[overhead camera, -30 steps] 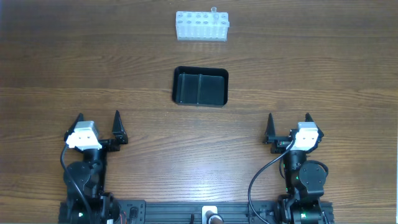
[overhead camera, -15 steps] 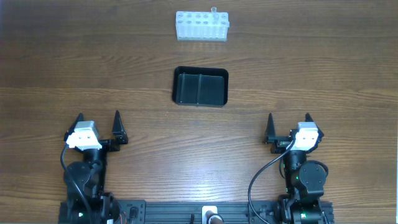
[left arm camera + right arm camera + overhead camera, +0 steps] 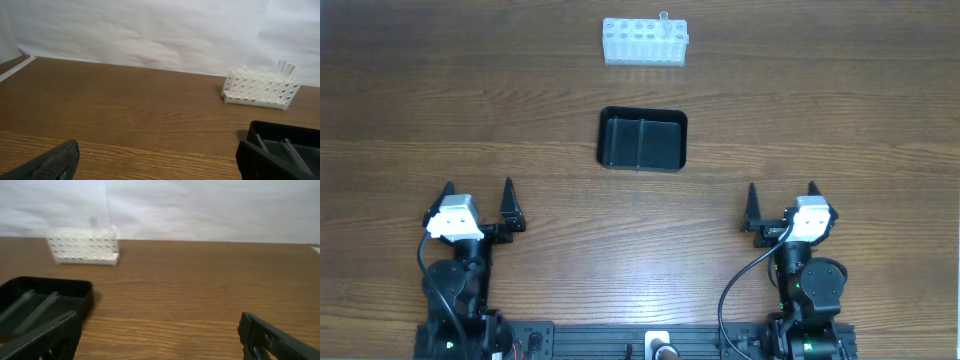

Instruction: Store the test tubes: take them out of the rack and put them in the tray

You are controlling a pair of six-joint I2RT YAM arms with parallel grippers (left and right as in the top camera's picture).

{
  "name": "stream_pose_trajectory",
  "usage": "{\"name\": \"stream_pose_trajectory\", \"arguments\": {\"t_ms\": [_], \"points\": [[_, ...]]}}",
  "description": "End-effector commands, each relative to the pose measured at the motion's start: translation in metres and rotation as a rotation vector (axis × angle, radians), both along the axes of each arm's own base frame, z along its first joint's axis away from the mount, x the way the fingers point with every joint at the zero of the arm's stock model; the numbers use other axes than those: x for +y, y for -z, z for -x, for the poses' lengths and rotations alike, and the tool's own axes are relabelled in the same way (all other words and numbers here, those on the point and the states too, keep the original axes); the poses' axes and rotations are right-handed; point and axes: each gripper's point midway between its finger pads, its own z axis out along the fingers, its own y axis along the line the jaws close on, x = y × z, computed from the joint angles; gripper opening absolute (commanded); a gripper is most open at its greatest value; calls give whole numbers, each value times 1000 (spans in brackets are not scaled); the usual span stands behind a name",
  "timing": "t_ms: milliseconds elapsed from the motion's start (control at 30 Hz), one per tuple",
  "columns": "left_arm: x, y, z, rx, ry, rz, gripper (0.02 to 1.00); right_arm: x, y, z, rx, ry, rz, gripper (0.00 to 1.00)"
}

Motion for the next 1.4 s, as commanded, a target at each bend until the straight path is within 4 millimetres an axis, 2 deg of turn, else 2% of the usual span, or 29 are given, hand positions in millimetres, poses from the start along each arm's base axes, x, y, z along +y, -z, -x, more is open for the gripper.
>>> {"name": "stream_pose_trajectory", "arguments": {"t_ms": [33, 200, 400, 533, 633, 800, 967, 1233, 1400], "points": [[2, 2, 0, 2, -6, -14, 998, 11, -19, 7, 0, -65, -10, 993], [2, 1, 0, 1, -6, -14, 998, -19, -61, 28, 28, 101, 18, 993], [2, 1, 0, 1, -6, -14, 998, -34, -118, 52, 37, 185, 27, 991], [2, 2, 0, 2, -6, -14, 998, -47, -141, 54, 113, 256, 47, 991], [2, 1, 0, 1, -6, -14, 996, -49, -156, 47, 173, 271, 60, 991], [2, 1, 0, 1, -6, -14, 998, -19, -181, 10, 240, 104, 38, 991], [2, 2, 0, 2, -6, -14, 998, -8, -198, -33, 298, 74, 53, 991], [2, 2, 0, 2, -6, -14, 1000, 30, -194, -110, 385, 32, 108, 993], [2, 2, 0, 2, -6, -14, 996, 68, -183, -171, 348, 1, 67, 993]]}}
